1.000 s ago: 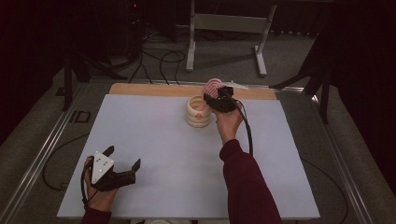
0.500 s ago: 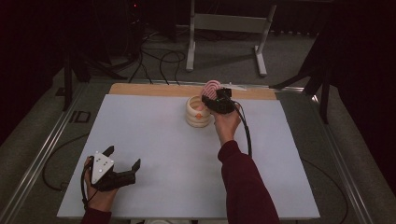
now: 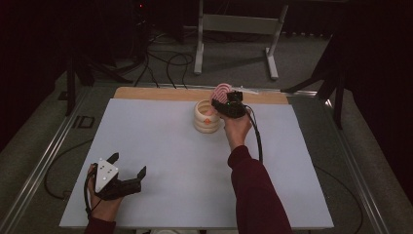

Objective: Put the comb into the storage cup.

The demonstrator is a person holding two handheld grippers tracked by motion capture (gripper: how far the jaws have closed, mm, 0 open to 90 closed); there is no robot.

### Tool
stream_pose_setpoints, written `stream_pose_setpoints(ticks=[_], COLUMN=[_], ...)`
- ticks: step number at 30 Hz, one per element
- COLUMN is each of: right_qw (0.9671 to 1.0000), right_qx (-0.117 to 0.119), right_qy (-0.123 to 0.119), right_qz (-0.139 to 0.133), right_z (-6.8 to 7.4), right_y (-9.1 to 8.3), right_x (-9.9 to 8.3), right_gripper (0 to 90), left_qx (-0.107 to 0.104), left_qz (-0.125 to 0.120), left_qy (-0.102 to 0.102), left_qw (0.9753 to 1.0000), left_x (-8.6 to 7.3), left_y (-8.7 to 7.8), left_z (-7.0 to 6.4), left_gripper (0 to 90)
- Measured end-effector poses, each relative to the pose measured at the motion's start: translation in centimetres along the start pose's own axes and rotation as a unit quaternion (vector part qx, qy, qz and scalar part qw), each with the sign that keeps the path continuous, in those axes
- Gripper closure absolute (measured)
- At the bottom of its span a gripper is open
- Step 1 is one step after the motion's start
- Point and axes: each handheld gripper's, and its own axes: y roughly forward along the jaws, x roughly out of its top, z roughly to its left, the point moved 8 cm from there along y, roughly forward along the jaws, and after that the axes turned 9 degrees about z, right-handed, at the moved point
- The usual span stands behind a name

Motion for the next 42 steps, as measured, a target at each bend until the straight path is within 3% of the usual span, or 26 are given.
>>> stream_pose_setpoints(ticks=[22, 38, 42], right_qw=[0.9999, 1.0, 0.9997], right_qx=[-0.001, -0.009, -0.021], right_qy=[0.014, 0.002, -0.006], right_qz=[0.0, 0.003, 0.008], right_z=[-0.56, -0.71, -0.81], right_y=[0.26, 0.08, 0.12], right_x=[0.19, 0.11, -0.01], right_gripper=[62.9, 57.9, 55.4], left_qx=[0.0, 0.0, 0.0], left_qz=[0.0, 0.0, 0.0], left_qy=[-0.002, -0.002, -0.002], left_qw=[1.0, 1.0, 1.0], left_x=[-0.06, -0.06, -0.05], left_y=[-0.07, -0.06, -0.09], left_z=[0.05, 0.01, 0.02], left_gripper=[0.6, 0.6, 0.6])
